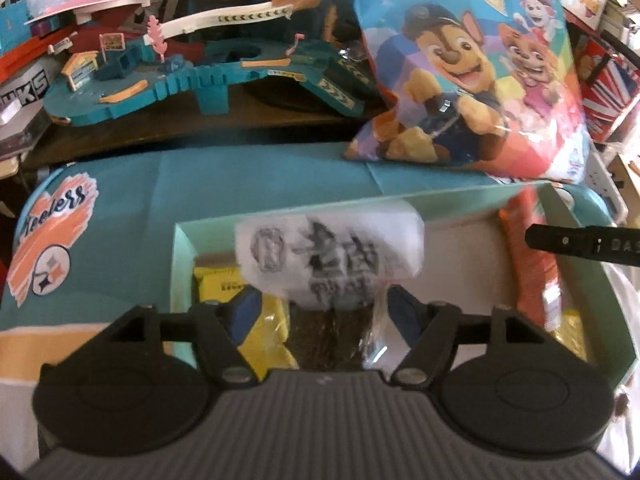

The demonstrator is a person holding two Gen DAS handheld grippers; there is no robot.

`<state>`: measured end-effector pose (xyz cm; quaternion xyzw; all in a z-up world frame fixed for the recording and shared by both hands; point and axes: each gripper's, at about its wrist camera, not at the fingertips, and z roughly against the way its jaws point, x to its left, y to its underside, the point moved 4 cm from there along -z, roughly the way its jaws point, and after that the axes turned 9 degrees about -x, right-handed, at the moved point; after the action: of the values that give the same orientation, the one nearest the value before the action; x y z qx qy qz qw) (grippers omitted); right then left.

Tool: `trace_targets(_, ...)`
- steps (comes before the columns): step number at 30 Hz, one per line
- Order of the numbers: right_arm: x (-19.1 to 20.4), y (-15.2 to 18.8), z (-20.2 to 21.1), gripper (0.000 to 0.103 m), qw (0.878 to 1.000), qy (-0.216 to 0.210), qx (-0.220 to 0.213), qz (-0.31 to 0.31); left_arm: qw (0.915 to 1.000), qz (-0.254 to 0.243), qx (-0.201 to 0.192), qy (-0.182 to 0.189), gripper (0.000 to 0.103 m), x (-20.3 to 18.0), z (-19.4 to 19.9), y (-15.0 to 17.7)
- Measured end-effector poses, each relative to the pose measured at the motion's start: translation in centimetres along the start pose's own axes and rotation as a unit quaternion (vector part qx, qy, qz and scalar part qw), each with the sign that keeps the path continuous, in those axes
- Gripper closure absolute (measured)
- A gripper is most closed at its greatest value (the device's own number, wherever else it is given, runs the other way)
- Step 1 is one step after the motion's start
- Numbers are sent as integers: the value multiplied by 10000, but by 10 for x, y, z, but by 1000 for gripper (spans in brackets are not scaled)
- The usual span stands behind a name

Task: Organize snacks
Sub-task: 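Place the sausage stick in the tray with the right gripper while the left places the meat pack, then grasp the red candy bag with the right gripper while the left grasps the small red candy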

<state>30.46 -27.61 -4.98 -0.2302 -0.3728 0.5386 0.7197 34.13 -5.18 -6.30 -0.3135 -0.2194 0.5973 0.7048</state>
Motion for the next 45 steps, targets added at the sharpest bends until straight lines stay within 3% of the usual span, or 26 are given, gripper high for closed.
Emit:
trace_targets(1,-1,-2,-2,44,10000,-22,-1,-55,10000,9,-9,-65,8,1,0,0)
trace_targets(2,-1,-2,-3,25,9999,-12,-40,-98,9999,16,-71,-153,3,2,0,0)
trace_targets(8,3,2,10,0,9999,30,-136,-61,9998,41,-136,-111,0,2,18,8)
trace_targets(19,11,31,81,0,9999,-48,-120,83,9998,-21,-147,142,0,-3,92,50)
trace_targets(28,17,82,136,0,9997,-212,99,99,9991,-341,56,256,0,1,143,119)
trace_targets(36,43,128,151,0,9968,-551,391,420,9982,-334,477,122,0,26,147,171)
trace_targets(43,67,159,148,0,9906,-864,629,852,9935,-950,568,274,1,13,129,189)
trace_targets(45,67,160,146,0,9906,-871,626,846,9919,-1133,495,282,9,4,123,189)
